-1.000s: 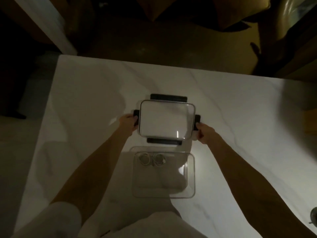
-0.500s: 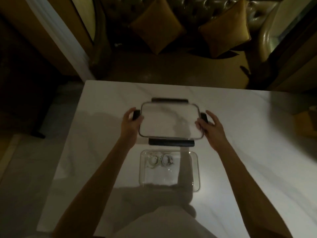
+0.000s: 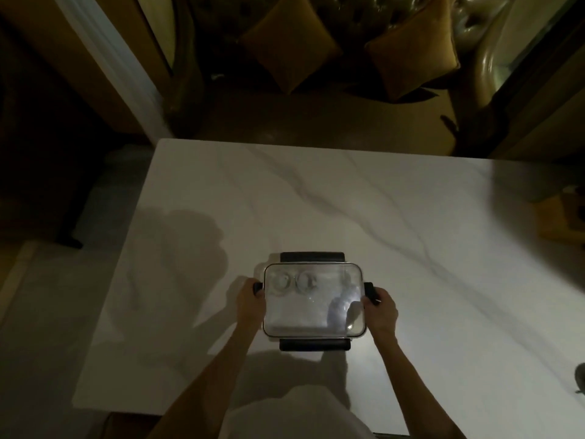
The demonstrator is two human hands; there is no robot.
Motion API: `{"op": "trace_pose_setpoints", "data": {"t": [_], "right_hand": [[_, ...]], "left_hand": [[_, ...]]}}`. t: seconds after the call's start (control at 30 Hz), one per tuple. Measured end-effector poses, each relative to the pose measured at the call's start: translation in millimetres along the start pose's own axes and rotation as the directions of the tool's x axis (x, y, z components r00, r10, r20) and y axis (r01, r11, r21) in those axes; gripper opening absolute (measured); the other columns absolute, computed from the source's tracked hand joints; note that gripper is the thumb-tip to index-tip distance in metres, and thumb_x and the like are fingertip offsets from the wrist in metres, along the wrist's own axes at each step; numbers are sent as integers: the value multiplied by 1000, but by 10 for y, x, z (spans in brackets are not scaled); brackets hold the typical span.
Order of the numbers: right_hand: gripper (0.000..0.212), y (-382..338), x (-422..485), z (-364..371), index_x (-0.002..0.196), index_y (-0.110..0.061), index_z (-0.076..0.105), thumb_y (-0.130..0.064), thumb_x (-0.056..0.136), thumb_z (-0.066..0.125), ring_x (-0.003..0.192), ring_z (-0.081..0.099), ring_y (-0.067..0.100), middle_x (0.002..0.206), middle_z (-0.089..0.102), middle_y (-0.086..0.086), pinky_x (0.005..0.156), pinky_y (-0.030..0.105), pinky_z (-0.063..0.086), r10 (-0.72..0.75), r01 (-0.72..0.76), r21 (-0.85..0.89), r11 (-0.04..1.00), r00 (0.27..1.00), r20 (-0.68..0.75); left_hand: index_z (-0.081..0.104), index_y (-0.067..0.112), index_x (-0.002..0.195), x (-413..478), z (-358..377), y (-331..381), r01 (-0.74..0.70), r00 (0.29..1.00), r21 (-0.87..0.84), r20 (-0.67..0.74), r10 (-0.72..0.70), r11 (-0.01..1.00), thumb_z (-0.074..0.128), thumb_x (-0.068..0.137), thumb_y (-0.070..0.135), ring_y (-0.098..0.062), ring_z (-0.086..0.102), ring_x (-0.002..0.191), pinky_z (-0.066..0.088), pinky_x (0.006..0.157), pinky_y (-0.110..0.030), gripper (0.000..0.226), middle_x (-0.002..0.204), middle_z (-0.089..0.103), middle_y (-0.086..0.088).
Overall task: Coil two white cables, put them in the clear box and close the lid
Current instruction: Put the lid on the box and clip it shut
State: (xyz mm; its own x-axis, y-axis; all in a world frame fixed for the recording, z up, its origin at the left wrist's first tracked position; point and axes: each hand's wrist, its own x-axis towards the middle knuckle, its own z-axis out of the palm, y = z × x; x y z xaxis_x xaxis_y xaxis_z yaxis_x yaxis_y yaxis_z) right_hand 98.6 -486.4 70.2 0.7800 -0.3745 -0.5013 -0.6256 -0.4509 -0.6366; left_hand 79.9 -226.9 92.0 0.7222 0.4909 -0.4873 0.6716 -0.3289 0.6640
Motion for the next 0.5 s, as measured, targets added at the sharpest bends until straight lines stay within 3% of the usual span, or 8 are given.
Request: {"op": "trace_pose_setpoints", "data": {"t": [0.1, 0.23, 0.33, 0.43, 0.5], "right_hand": [[29, 26, -18, -23, 114, -8, 58, -14, 86, 62, 88, 60, 25, 103, 66, 11, 79, 32, 46, 86, -86, 22, 996, 996, 16], [23, 0, 5, -72, 104, -8, 63, -15, 82, 63, 73, 59, 23, 82, 64, 6, 70, 30, 45, 124, -121, -46, 992, 990, 61], [21, 8, 58, -100, 98, -8, 67, -15, 79, 65, 69, 62, 23, 77, 67, 7, 63, 29, 48, 168, -161, -75, 984, 980, 102], [23, 51, 152, -142, 100, -1, 65, -9, 78, 67, 72, 65, 28, 80, 68, 13, 76, 46, 57, 215, -207, -61, 976, 954, 210], [37, 76, 196, -149, 108, -3, 53, -6, 75, 72, 76, 65, 30, 90, 65, 17, 79, 50, 57, 232, -234, -19, 972, 946, 226]], "left_hand": [[46, 10, 68, 33, 29, -33, -14, 1000, 97, 12, 12, 995, 51, 86, -2, -11, 40, 61, 36, 53, -11, 23, 63, 42, 5], [53, 5, 77, 93, 53, -83, 8, 1000, 164, 19, -11, 986, 52, 86, 1, -16, 45, 71, 26, 54, -18, 10, 69, 46, 2], [63, 0, 83, 95, 65, -69, 71, 998, 100, -10, -70, 992, 54, 85, 1, -21, 52, 73, 42, 65, -26, 9, 76, 56, -8], [61, 11, 71, 175, 35, -147, 138, 989, -42, 51, -136, 990, 59, 82, 2, -31, 63, 72, 55, 74, -44, 14, 75, 63, -12], [63, 10, 83, 224, 3, -212, 174, 982, -107, 88, -165, 979, 64, 83, 6, -37, 66, 82, 56, 79, -51, 4, 89, 68, -19]]}}
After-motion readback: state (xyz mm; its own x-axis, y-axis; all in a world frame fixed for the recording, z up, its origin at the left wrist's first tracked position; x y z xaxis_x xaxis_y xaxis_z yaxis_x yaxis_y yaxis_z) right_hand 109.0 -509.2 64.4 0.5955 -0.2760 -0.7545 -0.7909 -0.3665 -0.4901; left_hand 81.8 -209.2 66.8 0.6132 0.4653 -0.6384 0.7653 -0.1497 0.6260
